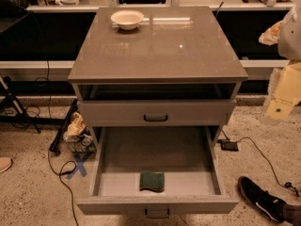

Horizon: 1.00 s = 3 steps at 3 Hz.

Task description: Pick sponge from middle drawer and place on counter

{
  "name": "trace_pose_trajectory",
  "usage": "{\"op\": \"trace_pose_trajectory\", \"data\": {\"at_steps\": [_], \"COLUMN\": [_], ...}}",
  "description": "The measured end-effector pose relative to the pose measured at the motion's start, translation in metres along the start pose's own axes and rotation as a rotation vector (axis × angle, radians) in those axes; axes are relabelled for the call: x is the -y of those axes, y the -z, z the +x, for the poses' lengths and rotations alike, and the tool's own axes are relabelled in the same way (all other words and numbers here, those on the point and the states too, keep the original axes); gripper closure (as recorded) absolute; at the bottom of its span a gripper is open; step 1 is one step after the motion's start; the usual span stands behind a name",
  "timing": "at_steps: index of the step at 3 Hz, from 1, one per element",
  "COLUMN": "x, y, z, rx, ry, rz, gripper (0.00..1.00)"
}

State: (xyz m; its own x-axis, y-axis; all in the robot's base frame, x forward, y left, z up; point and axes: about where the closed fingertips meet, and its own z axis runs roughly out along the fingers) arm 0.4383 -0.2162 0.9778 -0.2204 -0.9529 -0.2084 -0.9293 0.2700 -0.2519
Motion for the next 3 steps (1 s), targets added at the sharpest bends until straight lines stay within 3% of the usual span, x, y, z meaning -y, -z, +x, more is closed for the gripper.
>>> {"op": "trace_pose_trajectory", "data": {"at_steps": [1,3], "x": [0.000,-0.005], "y": [0.000,-0.084], "z": [0.000,-0.040], "rx": [0.000,0.191], "ry": [0.000,-0.003], "rz": [0.000,-0.109], "gripper": [0.00,0.00]}}
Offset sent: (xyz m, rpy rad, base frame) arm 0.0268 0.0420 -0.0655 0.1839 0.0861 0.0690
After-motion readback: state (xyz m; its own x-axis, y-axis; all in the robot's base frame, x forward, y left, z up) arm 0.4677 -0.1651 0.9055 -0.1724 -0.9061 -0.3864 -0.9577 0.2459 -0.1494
